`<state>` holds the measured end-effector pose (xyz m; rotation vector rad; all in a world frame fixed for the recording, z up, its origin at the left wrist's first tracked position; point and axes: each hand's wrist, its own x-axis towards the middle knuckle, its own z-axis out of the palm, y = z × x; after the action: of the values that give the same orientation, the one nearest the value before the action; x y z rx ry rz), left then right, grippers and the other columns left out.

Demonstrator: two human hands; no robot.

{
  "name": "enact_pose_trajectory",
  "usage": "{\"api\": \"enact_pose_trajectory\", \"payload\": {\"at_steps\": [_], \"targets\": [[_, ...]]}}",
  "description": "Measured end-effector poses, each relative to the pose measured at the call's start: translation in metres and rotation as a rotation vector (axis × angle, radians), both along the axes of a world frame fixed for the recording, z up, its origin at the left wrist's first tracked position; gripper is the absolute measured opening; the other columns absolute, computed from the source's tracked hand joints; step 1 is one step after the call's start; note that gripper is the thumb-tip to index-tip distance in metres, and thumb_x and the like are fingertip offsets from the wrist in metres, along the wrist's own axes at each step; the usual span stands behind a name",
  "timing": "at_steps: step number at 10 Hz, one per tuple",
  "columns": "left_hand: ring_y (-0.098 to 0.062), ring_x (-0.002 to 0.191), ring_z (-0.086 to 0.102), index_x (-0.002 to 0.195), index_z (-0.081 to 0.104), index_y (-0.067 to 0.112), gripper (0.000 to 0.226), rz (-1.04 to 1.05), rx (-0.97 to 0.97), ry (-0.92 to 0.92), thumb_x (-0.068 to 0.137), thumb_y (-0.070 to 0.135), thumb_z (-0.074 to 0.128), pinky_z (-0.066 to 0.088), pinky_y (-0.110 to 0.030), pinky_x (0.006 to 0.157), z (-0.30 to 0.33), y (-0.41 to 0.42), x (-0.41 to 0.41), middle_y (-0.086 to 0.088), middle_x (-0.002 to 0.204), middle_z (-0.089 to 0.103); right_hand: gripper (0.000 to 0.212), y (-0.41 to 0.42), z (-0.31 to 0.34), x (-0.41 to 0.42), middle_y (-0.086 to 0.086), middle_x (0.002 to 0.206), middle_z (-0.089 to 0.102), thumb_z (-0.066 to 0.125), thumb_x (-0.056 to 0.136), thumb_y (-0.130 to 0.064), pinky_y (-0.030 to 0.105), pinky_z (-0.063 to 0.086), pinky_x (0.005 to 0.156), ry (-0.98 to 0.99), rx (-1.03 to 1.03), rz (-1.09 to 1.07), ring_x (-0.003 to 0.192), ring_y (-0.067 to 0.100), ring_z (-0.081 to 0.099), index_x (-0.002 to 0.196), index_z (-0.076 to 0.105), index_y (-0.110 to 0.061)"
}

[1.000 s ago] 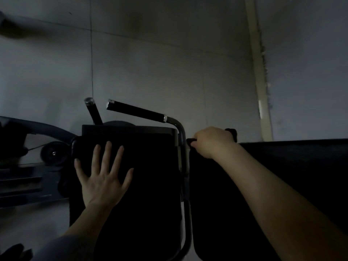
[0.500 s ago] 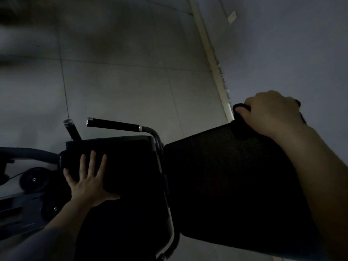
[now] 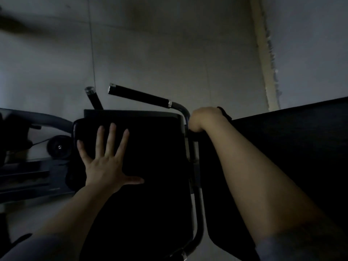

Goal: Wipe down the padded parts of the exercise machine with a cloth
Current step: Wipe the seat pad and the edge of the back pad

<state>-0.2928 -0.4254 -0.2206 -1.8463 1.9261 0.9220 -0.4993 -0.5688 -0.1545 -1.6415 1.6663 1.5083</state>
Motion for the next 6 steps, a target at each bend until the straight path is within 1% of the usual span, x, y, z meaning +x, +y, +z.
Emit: {"api": "enact_pose_trajectory", "payload": {"at_steps": [1,2,3,4,5,6], "targets": [[-0.025,0.133,-0.044,0.137,-0.037,0.035,0.141,0.005,-0.015,-0.004,0.045,0.089,0.055,-0.029,-0.06,0.095,0.0,0.0,-0.001,0.001,0.145,-0.047,0.053,0.014,-0.022,0.013,0.013,0.143,0.041,0.036,0.096,-0.034,0.032,0.033,0.106,0.182,0.086,-0.038,0.129,0.028,0.042,0.14,0.034,-0.006],[-0.024,0.131,-0.047,0.137,-0.037,0.034,0.142,0.009,-0.026,-0.013,0.043,0.09,0.054,-0.034,-0.058,0.092,0.0,0.0,-0.001,0.0,0.144,-0.048,0.054,0.042,-0.019,0.027,0.016,0.145,0.035,0.033,0.098,-0.033,0.033,0.024,0.111,0.286,0.127,0.366,0.136,0.029,0.031,0.143,0.029,-0.003],[-0.023,0.13,-0.048,0.139,-0.035,0.035,0.143,0.005,-0.052,-0.001,0.042,0.092,0.053,-0.04,-0.055,0.087,0.0,0.001,-0.001,0.001,0.145,-0.047,0.054,0.069,-0.07,0.019,0.036,0.148,0.014,0.049,0.087,-0.047,0.056,-0.006,0.113,1.12,0.673,1.14,0.146,0.019,-0.002,0.139,0.036,-0.042],[-0.024,0.13,-0.047,0.139,-0.035,0.035,0.144,0.004,-0.072,0.004,0.04,0.092,0.053,-0.038,-0.056,0.089,-0.002,0.001,-0.001,0.001,0.144,-0.047,0.043,0.131,-0.086,-0.002,0.033,0.151,0.004,0.031,0.1,-0.037,0.043,-0.002,0.118,0.263,0.287,0.434,0.145,0.029,-0.006,0.142,0.026,-0.042],[-0.024,0.132,-0.045,0.139,-0.035,0.035,0.144,0.01,-0.082,0.0,0.041,0.092,0.053,-0.033,-0.059,0.094,-0.001,0.002,-0.001,0.0,0.146,-0.046,0.061,0.142,-0.04,0.022,0.021,0.155,0.006,0.03,0.1,-0.027,0.04,0.015,0.117,-0.03,0.025,0.395,0.143,0.034,0.009,0.146,-0.001,0.001],[-0.026,0.133,-0.043,0.139,-0.036,0.033,0.143,0.004,-0.076,-0.006,0.044,0.091,0.054,-0.028,-0.061,0.096,0.0,0.001,-0.001,-0.002,0.147,-0.044,0.049,0.153,-0.033,0.006,0.008,0.155,0.021,0.026,0.102,-0.022,0.007,0.031,0.096,0.023,0.16,0.698,0.143,0.019,0.02,0.145,0.011,-0.005]]}}
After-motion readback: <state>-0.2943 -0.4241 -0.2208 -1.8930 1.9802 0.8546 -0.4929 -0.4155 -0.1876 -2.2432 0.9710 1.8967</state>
